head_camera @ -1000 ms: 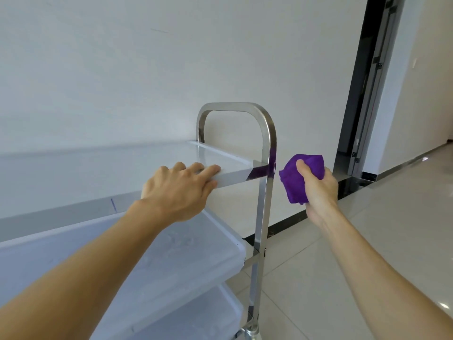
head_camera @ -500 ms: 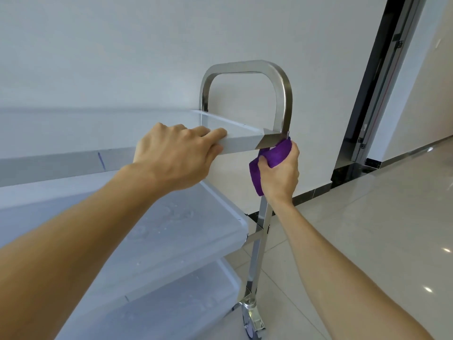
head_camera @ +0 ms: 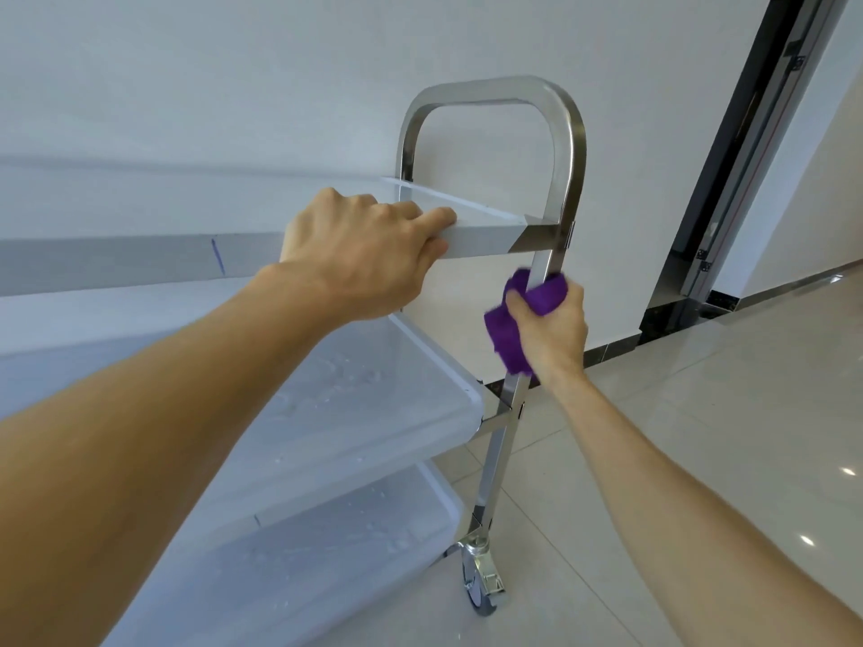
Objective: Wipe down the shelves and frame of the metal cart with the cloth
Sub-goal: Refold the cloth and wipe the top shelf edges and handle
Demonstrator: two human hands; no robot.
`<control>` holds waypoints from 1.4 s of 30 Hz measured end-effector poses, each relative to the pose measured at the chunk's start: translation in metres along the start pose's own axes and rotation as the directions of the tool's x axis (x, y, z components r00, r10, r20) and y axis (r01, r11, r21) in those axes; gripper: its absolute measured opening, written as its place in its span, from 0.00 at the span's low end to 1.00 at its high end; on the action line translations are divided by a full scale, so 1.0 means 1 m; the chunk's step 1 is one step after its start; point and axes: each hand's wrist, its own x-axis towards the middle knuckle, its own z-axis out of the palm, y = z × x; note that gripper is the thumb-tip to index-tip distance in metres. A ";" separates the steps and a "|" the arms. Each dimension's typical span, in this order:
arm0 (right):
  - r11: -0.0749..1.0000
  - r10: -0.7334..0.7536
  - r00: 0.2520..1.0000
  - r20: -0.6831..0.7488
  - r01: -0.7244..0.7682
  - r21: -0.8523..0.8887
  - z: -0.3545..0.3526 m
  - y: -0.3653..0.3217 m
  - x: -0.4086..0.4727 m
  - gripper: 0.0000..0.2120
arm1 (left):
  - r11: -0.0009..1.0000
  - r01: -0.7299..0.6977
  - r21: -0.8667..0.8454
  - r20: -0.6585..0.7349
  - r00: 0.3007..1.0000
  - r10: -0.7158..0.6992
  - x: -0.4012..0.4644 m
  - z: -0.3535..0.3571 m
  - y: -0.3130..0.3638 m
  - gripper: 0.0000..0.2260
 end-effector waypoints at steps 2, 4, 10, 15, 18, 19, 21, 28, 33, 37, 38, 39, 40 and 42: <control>1.000 -0.031 0.999 -0.031 0.030 -0.008 0.004 -0.015 0.010 0.27 | 1.000 -0.011 0.018 -0.017 1.000 0.012 0.000 0.000 -0.002 0.20; 0.996 -0.047 0.999 -0.028 0.044 -0.077 0.005 -0.010 0.006 0.28 | 0.999 -0.017 0.036 -0.029 0.999 0.018 0.000 -0.001 -0.004 0.20; 0.964 0.206 0.975 0.086 -0.187 -0.190 0.007 0.068 -0.044 0.25 | 0.998 0.003 0.068 -0.073 0.997 0.002 -0.007 -0.002 -0.005 0.19; 0.952 0.219 0.974 0.047 -0.204 -0.227 0.012 0.081 -0.038 0.25 | 0.999 -0.021 -0.031 -0.146 0.989 0.017 -0.034 0.004 0.007 0.22; 0.956 0.194 0.980 0.036 -0.181 -0.229 0.013 0.091 -0.036 0.26 | 0.988 -0.012 -0.152 -0.198 0.980 -0.018 -0.065 0.012 0.030 0.24; 0.959 0.185 0.982 0.036 -0.173 -0.223 0.013 0.093 -0.035 0.26 | 0.981 -0.026 -0.193 -0.223 0.975 -0.018 -0.075 0.015 0.036 0.24; 0.963 0.169 0.985 0.032 -0.158 -0.216 0.012 0.096 -0.032 0.25 | 0.957 -0.046 -0.287 -0.261 0.965 -0.032 -0.091 0.025 0.049 0.22; 0.947 0.159 0.983 0.089 -0.126 -0.296 0.003 0.094 -0.022 0.23 | 0.901 -0.017 -0.433 0.055 0.997 0.045 -0.113 0.087 0.096 0.18; 0.972 0.064 0.975 0.213 -0.012 -0.236 -0.005 0.105 -0.014 0.27 | 0.933 0.032 -0.357 0.192 0.981 0.039 -0.114 0.130 0.130 0.17; 1.000 -0.016 0.962 0.271 0.010 0.024 -0.012 0.127 -0.025 0.23 | 0.939 0.069 -0.338 0.175 0.985 -0.010 -0.133 0.146 0.142 0.19; 0.994 -0.022 0.955 0.297 -0.012 0.110 -0.013 0.137 -0.027 0.23 | 0.940 0.069 -0.335 0.156 0.988 -0.017 -0.136 0.145 0.143 0.20; 0.982 -0.028 0.947 0.321 -0.033 0.185 -0.011 0.147 -0.029 0.22 | 0.937 0.070 -0.342 0.133 0.991 -0.026 -0.138 0.144 0.144 0.21; 0.969 -0.038 0.942 0.334 -0.047 0.241 -0.009 0.157 -0.031 0.22 | 0.936 0.069 -0.346 0.107 0.994 -0.034 -0.140 0.144 0.143 0.22; 0.952 -0.054 0.941 0.334 -0.053 0.303 -0.003 0.169 -0.034 0.28 | 0.939 0.055 -0.340 0.057 0.998 -0.038 -0.142 0.145 0.143 0.24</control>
